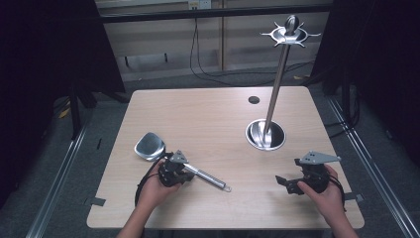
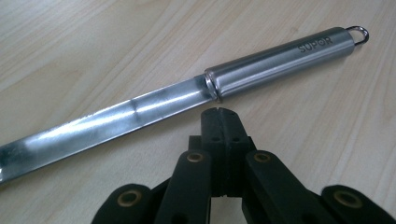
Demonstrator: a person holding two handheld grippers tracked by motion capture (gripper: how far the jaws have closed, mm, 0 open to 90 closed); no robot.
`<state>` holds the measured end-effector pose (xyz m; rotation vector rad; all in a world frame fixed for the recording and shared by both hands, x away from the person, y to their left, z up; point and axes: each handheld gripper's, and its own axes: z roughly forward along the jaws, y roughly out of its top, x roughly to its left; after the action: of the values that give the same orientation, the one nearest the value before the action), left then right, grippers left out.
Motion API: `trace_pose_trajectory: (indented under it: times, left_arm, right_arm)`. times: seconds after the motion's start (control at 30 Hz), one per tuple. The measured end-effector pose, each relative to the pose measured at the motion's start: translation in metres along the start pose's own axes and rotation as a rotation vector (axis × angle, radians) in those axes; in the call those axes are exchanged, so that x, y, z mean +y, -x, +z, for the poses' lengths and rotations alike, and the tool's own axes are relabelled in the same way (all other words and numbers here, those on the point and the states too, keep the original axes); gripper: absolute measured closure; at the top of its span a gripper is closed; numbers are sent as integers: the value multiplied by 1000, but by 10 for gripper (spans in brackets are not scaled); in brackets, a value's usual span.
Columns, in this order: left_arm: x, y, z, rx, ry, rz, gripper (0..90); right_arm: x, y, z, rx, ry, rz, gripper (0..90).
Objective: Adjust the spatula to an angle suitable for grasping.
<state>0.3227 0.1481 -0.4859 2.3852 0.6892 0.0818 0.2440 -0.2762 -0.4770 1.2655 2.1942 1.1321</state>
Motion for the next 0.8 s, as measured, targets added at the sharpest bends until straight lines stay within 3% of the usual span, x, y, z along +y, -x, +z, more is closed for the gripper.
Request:
trace_pose_trajectory:
  times: [0.03, 0.07, 0.1, 0.23, 0.37, 0.4, 0.43, 0.47, 0.63, 0.67, 0.7, 0.73, 0.8]
  left_arm:
    - [2, -3, -1, -6, -35, 48, 900]
    - [3, -3, 0, -12, -38, 53, 900]
    - [4, -1, 2, -6, -21, 31, 900]
    - [9, -3, 4, -22, -35, 51, 900]
    - [14, 0, 10, -24, -1, 11, 900]
    - [15, -4, 10, -27, -27, 53, 900]
    - [16, -2, 13, -26, -6, 21, 900]
    - [18, -4, 14, -25, -28, 53, 900]
    - [27, -7, 22, -26, -20, 46, 900]
    - [29, -6, 24, -22, 2, 19, 900]
    - [29, -6, 24, -22, 2, 19, 900]
    - [33, -10, 25, -25, -11, 51, 900]
    - [36, -13, 29, -16, 0, 49, 900]
  right_arm:
    - [-1, 1, -1, -4, 3, -1, 25]
    - [-1, 1, -2, -5, 2, 4, 25]
    - [-2, 1, -3, -8, 0, 3, 25]
    - [-6, 3, -6, -18, -5, 18, 25]
    - [-11, 4, -11, -28, -3, 20, 25]
    - [-12, 5, -13, -33, -2, 24, 25]
    - [-13, 5, -14, -40, -2, 31, 26]
    - [-14, 6, -16, -42, -2, 35, 25]
    - [-21, 8, -25, -61, 0, 54, 25]
    - [-23, 9, -26, -64, 1, 52, 26]
    - [-23, 9, -26, -64, 1, 52, 26]
    - [-25, 9, -29, -71, -3, 61, 27]
    - [-28, 10, -31, -75, -3, 62, 26]
